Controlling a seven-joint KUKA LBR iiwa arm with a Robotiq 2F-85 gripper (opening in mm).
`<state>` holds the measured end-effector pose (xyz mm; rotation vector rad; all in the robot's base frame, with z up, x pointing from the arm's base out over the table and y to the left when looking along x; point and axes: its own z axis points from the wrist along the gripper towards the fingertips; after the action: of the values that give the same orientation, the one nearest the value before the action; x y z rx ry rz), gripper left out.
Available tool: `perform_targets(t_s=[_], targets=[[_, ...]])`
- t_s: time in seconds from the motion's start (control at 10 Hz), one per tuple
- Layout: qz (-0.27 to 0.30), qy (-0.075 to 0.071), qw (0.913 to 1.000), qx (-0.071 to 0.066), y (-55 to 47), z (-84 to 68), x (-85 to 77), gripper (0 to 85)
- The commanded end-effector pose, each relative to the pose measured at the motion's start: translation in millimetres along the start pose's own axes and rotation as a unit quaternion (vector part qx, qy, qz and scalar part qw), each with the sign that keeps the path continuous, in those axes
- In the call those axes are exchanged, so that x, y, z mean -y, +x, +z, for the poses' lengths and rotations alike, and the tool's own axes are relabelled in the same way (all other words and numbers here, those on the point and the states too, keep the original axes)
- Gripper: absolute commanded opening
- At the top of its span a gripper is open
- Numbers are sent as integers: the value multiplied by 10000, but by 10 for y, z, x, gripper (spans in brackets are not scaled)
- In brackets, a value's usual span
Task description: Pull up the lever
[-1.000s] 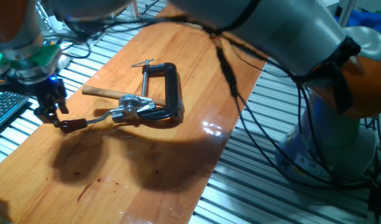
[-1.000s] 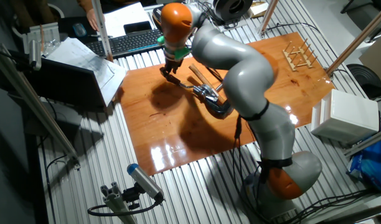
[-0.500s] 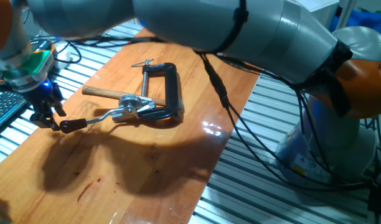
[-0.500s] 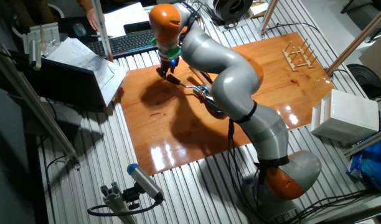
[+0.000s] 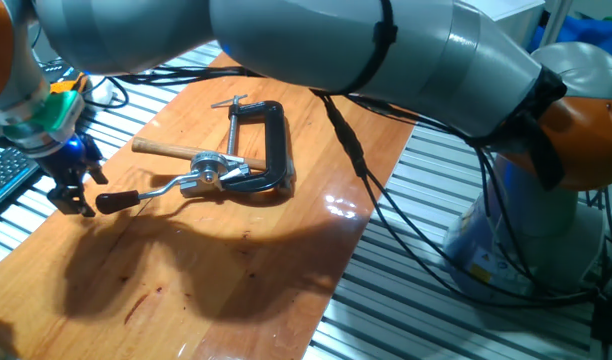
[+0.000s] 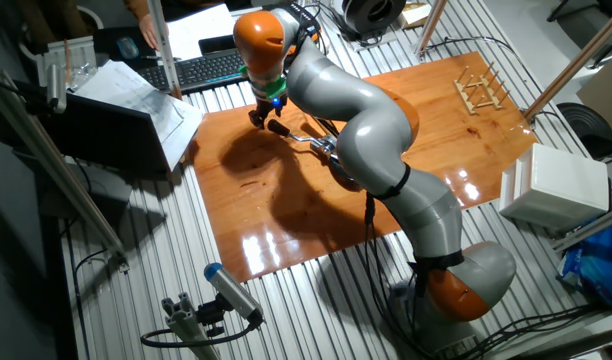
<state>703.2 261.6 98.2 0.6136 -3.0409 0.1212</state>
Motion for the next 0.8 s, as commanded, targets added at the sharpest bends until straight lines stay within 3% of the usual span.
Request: perform_targets(t_s=[0.0,0.7], targets=[[-9,-16,10000,15,-1,35,16,680],[-101,-4,9999,43,-16,253,118,680]])
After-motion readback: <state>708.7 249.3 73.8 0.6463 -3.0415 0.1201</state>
